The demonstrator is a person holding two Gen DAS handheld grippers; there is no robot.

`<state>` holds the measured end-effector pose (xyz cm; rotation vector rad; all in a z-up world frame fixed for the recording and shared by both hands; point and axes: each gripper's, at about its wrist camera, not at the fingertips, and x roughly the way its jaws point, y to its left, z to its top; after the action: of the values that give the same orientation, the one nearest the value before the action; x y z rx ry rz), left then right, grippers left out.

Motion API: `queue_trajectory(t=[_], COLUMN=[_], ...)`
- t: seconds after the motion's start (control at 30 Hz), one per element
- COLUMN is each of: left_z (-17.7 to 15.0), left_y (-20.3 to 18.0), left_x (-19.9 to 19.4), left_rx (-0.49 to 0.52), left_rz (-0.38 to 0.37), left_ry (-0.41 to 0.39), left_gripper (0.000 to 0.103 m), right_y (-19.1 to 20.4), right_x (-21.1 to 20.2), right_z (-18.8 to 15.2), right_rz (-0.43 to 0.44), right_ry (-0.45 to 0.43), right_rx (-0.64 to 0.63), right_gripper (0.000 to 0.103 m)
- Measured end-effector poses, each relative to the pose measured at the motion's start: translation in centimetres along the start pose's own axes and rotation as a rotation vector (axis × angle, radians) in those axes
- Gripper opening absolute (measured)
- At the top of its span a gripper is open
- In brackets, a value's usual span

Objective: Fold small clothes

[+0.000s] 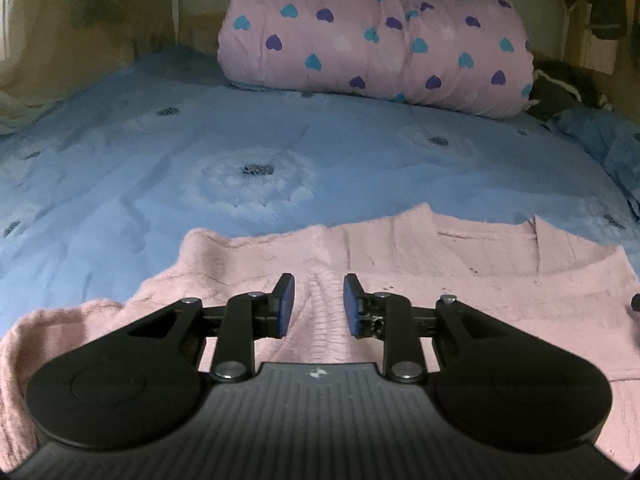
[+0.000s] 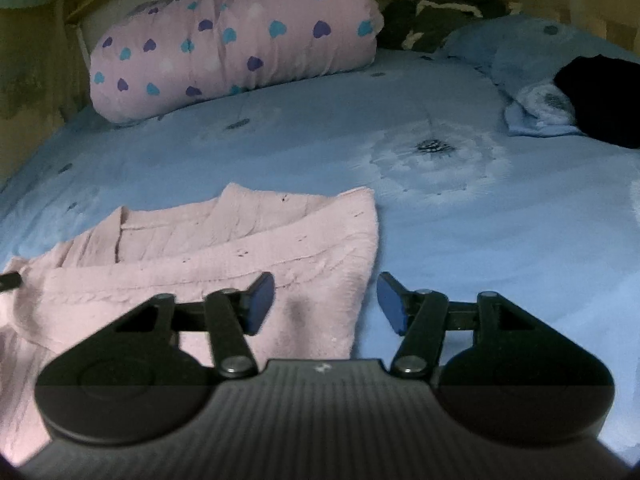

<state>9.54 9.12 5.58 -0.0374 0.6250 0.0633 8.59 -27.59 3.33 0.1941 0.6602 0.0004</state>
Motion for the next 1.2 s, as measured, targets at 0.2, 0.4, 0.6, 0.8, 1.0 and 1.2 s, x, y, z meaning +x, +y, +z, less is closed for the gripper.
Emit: queue_trajectory(t=[0.2,0.4,0.6,0.8,1.0,1.2], left_z=[-1.1,-1.7,-1.6,-0.6,0.3,1.1], left_y=[-0.9,-0.3,0.3,1.8,4.7,9.0], left_x=[1.7,3.7,2.3,-1.3,-6.0,-9.5], left_rx=[0.041,0.007,-0.025,-0.053,-0.034,-0.055], left_rz=[-0.046,-0.018,-0.020,0.021,0.069,0.146], left_ry=[0.075,0.116,0.125,0.106,0.081,0.072], left_gripper=[0.031,0.031,0.034,0.051,0.052,0.052], right_y=[1.0,0.5,0.4,0.5,0.8,1.2], right_x=[0.6,1.7,1.4,-0.5,-3.7,-7.1], right_z=[-0.8,-1.6,-1.6,-1.5,-2.2,-4.1], right_rz=[-0.033,-0.062,-0.055,-0.019,0.025,0.130], right_ry=[0.008,0.048,0.040,0.026,0.034,0.043], right_rx=[-0.065,-0.086,-0.068,-0.064,-0.063,0.048], right_gripper=[0.032,0.032,0.034,0.035,0.037,0.044])
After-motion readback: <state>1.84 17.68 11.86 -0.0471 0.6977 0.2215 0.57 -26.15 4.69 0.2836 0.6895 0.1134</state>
